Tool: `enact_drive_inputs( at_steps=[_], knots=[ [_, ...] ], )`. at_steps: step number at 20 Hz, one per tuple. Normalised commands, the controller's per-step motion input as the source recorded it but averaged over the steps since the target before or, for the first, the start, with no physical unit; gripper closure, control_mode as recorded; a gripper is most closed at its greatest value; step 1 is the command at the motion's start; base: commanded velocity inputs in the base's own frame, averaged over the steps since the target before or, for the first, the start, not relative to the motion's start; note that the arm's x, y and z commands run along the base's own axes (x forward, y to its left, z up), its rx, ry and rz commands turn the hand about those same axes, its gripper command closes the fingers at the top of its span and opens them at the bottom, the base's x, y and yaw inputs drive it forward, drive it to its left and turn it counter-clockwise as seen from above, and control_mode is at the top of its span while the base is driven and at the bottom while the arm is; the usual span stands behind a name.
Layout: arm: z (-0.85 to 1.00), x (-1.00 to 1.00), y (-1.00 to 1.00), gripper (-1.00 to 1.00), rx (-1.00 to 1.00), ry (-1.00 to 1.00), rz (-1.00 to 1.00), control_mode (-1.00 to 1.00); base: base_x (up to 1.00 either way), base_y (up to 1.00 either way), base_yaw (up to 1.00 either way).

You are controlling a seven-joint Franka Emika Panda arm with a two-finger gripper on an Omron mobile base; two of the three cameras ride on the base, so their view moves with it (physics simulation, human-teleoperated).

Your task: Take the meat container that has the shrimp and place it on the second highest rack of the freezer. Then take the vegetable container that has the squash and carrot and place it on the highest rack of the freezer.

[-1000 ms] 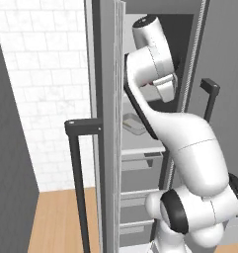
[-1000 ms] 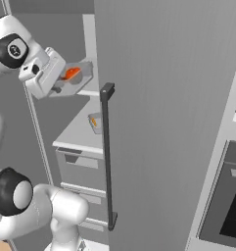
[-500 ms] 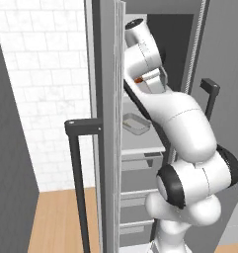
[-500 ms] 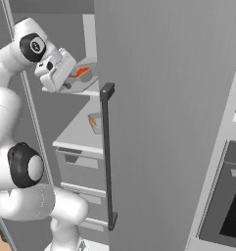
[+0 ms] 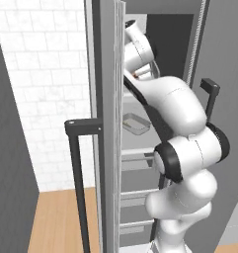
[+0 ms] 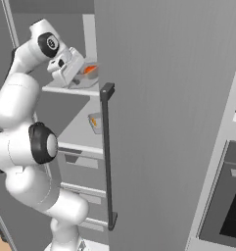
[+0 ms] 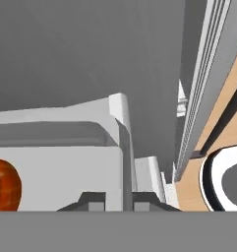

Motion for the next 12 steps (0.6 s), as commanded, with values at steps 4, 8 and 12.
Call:
enact_drive_inputs(
  at_steps=[4,8,12],
  knots=[
    [-0.02,0.78,0.00,1.00,0.00,0.03,-0.06,-1.00,0.00,0.00,0.00],
    [-0.05,0.74,0.00,1.00,0.00,0.03,-0.05,-1.00,0.00,0.00,0.00],
    [-0.07,0.74,0.00,1.00,0.00,0.03,-0.04,-1.00,0.00,0.00,0.00]
  ],
)
